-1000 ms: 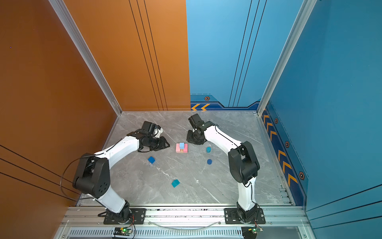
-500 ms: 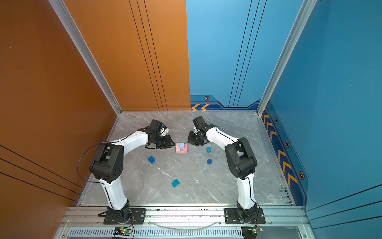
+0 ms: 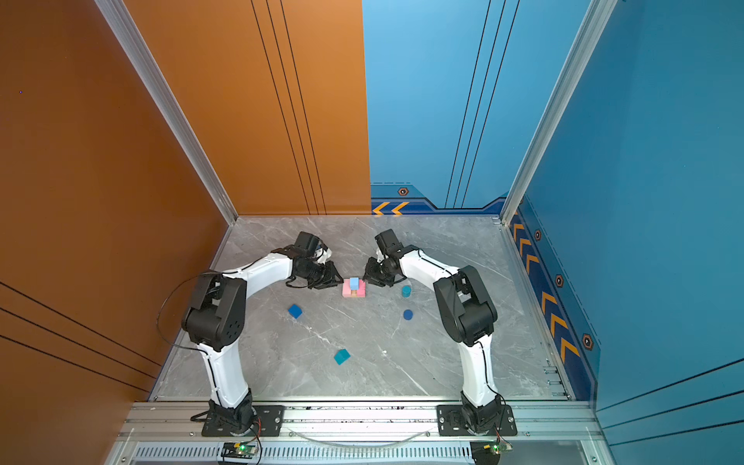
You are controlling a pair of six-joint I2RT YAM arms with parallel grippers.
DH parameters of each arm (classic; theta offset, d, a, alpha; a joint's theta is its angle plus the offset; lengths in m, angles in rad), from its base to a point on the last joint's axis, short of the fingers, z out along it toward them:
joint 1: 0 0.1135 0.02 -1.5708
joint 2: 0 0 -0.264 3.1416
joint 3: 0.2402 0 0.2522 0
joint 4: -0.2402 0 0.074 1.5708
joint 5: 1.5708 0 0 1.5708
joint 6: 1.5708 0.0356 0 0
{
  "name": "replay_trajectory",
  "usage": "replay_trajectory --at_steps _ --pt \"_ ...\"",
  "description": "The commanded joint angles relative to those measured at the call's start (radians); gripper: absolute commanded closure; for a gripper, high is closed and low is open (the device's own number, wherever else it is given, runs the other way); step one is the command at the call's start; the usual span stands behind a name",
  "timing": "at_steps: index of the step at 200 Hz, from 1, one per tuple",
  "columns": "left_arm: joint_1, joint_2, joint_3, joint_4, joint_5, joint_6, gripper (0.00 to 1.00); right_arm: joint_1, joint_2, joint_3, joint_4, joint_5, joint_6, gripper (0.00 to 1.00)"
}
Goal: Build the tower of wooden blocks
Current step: 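Bring both grippers down on opposite sides of the block stack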
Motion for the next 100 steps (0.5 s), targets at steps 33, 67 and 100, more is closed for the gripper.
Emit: replay_trajectory --at_steps 33,67,100 --pt "-0.014 0.016 0.023 -0.003 0.027 -0.006 0.71 0.001 0.015 -0.022 0.016 -0.023 0.022 0.77" --pt "-0.016 0.023 0.025 -0.004 0.030 -0.006 0.72 0.005 0.016 -0.032 0.016 -0.023 0.025 0.77" --pt "-0.020 0.023 0.023 -0.005 0.033 -0.007 0.74 0.008 0.016 -0.044 0.016 -0.022 0.025 0.75"
